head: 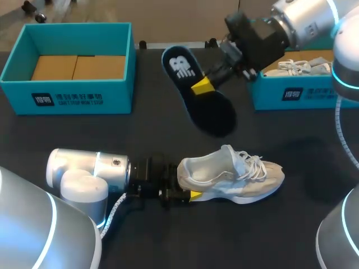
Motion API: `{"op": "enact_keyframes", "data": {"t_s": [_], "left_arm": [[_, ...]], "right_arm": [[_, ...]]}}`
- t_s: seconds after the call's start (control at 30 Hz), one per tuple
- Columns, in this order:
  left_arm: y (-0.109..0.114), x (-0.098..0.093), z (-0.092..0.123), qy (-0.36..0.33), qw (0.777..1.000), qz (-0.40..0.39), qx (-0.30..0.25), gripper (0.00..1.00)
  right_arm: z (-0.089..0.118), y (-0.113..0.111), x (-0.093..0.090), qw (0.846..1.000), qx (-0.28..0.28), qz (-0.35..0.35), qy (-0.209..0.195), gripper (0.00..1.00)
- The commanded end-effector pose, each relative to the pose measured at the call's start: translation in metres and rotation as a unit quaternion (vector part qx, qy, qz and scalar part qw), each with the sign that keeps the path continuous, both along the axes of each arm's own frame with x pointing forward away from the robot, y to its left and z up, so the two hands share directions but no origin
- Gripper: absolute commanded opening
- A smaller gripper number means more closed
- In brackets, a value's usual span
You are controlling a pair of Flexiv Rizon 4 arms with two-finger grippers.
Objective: Take the shoe out of the shoebox, open the shoe tongue, remove and reinsert the insole, then place the shoe into the shoebox
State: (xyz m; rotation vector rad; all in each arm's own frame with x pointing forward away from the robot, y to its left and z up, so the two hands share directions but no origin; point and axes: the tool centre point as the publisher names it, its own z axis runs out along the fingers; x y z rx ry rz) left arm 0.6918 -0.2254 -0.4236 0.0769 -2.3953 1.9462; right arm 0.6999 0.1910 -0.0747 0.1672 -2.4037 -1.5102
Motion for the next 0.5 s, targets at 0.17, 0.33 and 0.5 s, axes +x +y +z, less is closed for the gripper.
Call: {"op": "enact_keyframes", "data": {"t_s": [0.17,0.33,0.5], "left_arm": [[0.0,0.0,-0.005,0.0,1.0,0.0,0.002,0.0],[0.0,0.0,-0.005,0.0,1.0,0.0,0.002,0.0],[0.0,0.0,-0.005,0.0,1.0,0.0,0.002,0.0]], "right_arm": [[0.033,-0.037,-0.057,0.995,0.061,-0.054,0.055,0.0],[0.033,-0.037,-0.057,0.995,0.061,-0.054,0.055,0.0],[0.033,-0.037,-0.057,0.995,0.061,-0.054,0.055,0.0]]}}
